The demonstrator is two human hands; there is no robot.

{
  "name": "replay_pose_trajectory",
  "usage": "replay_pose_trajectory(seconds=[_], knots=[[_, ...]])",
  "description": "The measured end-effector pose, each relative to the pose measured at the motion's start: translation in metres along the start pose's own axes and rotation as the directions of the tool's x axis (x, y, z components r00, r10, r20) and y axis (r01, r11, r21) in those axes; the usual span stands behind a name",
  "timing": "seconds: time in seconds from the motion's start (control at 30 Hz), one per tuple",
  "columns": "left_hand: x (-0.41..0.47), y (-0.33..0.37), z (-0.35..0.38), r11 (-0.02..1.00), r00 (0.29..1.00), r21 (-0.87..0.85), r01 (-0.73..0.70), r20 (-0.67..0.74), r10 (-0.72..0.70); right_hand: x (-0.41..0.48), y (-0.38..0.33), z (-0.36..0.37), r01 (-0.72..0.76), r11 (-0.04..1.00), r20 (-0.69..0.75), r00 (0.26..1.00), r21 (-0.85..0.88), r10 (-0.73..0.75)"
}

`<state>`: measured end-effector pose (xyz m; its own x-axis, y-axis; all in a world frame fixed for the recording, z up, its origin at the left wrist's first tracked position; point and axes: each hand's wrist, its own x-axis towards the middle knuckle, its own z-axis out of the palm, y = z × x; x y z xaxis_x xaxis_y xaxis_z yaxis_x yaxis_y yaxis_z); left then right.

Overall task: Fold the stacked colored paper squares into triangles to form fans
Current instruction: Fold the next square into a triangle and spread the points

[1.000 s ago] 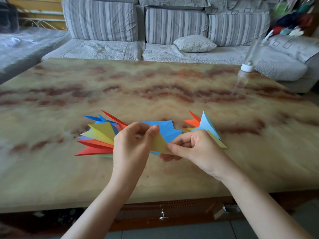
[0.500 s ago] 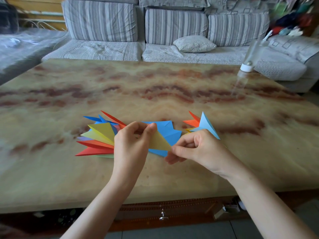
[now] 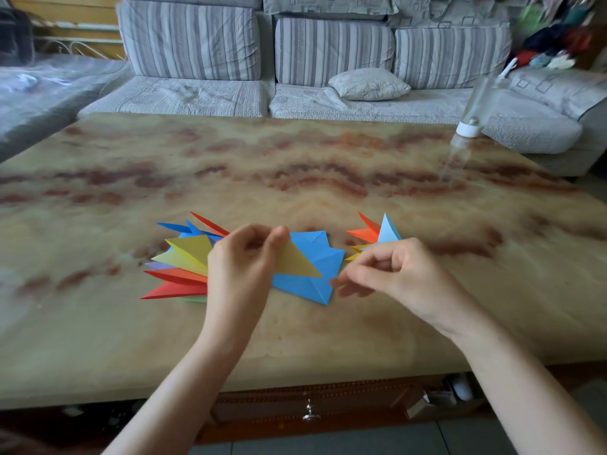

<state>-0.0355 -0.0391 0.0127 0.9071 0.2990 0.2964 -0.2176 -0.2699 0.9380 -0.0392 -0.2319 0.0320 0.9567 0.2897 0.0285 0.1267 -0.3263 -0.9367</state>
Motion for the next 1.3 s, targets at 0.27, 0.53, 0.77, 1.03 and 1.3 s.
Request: replay_pose_trajectory(seconds=[0.27, 0.53, 0.77, 1.03, 1.3], knots=[[-0.020, 0.003, 0.018, 1.000, 0.991, 0.010, -0.029, 0.128, 0.028, 0.007, 0.001, 0.025, 0.072, 0.993, -0.210, 0.976, 0.093, -0.051], [-0.022, 0.004, 0.013, 0.997, 0.992, -0.078, 0.007, 0.128, 0.003, 0.008, -0.002, 0.022, 0.029, 0.991, -0.135, 0.991, 0.132, -0.011], [-0.015, 0.003, 0.010, 0.979, 0.994, -0.184, 0.089, 0.080, -0.076, 0.005, -0.001, 0.014, -0.027, 0.997, -0.003, 1.000, 0.076, 0.027], [-0.008, 0.000, 0.006, 0.969, 0.992, -0.211, 0.129, 0.027, -0.126, -0.005, -0.003, -0.009, -0.094, 0.989, 0.151, 0.982, -0.113, 0.110], [-0.014, -0.003, 0.015, 0.990, 0.988, -0.126, 0.067, 0.148, -0.048, -0.004, -0.005, -0.010, -0.104, 0.994, -0.044, 0.993, 0.029, 0.105]])
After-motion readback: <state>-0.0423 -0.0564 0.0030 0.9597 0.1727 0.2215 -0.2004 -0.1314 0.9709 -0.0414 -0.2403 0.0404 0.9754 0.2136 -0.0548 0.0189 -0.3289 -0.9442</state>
